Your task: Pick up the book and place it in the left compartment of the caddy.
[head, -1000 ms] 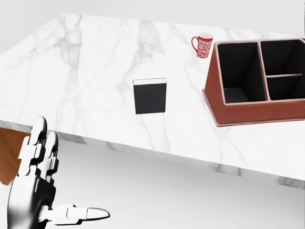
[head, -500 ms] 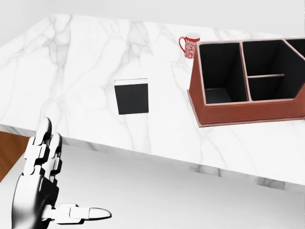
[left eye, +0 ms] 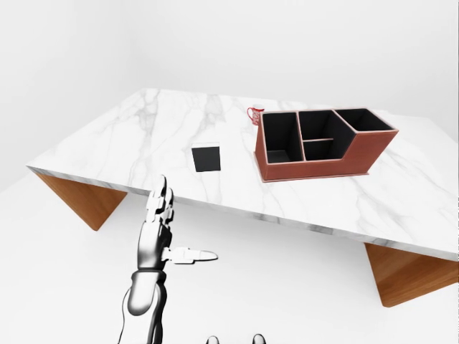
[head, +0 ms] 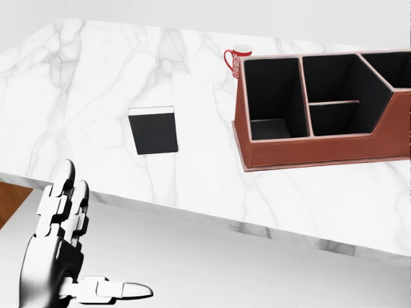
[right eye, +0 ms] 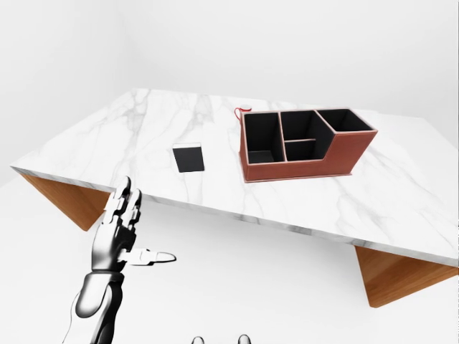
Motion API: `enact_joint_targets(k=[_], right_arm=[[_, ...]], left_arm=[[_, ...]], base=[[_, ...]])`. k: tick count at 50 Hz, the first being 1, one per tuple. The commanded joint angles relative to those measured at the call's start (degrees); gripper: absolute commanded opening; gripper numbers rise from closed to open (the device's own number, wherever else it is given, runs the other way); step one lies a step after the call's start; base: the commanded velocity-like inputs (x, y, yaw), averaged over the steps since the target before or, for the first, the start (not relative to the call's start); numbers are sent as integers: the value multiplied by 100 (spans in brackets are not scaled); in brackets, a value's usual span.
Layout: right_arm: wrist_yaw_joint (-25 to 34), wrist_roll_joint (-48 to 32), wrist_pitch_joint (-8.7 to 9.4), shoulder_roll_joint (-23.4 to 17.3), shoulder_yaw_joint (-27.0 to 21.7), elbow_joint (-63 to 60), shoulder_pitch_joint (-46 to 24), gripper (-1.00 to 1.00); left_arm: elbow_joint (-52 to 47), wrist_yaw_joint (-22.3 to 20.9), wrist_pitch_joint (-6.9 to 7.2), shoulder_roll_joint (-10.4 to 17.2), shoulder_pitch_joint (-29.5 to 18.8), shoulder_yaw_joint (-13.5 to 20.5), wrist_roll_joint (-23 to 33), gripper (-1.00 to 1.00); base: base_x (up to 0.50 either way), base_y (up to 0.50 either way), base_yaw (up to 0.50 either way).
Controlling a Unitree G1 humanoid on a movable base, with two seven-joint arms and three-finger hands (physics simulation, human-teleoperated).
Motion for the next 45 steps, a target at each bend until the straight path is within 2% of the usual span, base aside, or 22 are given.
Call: enact_joint_targets(k=[1, 23, 45], right_arm=[[8, -17, 0, -8, 9, 7, -3, 100], [11, 0, 0, -14, 27, 38, -18, 100], [-31, 41, 0, -29, 3, -13, -15, 100]], left_arm=[[5, -39, 0, 9, 22, -61, -1, 100], [292, -36, 0, 19, -98, -22, 9, 100], [138, -20, 0, 11, -12, -52, 80, 100]], base=[[5, -19, 0], [5, -19, 0], [5, -19, 0]])
